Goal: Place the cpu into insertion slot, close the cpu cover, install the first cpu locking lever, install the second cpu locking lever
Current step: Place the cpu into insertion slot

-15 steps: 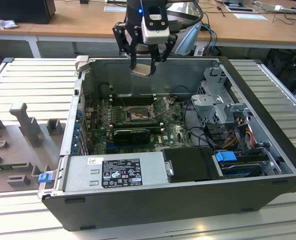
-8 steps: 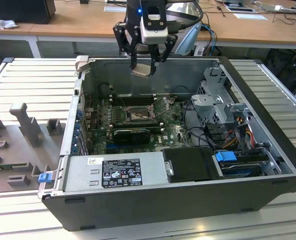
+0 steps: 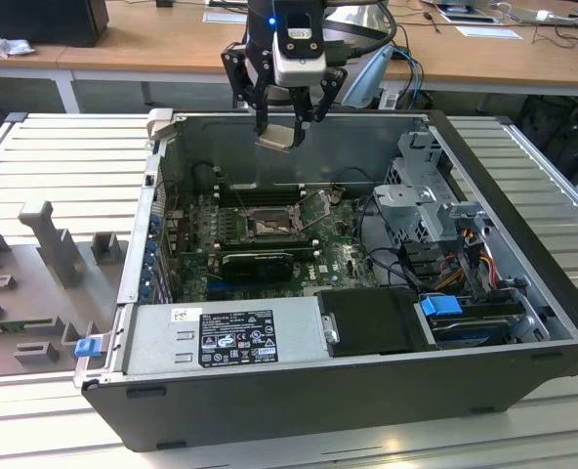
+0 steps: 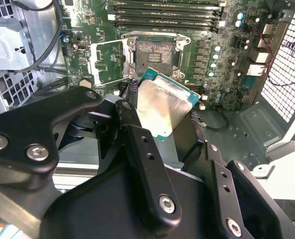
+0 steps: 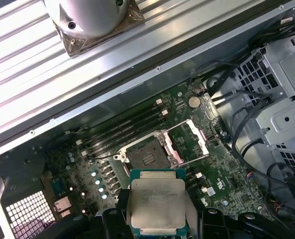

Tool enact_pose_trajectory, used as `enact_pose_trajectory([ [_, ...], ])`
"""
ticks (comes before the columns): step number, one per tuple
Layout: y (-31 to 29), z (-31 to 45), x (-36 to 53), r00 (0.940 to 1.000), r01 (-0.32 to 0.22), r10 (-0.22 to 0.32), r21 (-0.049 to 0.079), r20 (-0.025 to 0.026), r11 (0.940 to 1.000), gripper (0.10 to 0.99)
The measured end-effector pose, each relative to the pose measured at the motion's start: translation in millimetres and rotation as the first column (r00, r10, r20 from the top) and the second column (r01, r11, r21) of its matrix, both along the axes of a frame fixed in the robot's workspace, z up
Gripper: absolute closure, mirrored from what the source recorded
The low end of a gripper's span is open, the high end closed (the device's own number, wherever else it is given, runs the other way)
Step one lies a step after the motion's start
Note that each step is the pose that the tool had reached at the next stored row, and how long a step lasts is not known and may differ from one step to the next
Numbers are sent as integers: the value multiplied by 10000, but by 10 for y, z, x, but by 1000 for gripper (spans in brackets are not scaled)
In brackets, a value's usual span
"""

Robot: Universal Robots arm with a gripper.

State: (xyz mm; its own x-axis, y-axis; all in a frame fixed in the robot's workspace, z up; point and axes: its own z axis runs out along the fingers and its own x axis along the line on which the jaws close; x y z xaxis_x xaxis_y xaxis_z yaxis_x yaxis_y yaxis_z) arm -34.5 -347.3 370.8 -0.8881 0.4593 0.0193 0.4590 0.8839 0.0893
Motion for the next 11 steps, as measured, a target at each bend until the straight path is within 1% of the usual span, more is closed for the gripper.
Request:
enact_pose_trajectory([
  [11, 0, 0, 0, 9997, 249, -249, 0, 0, 9997, 557],
])
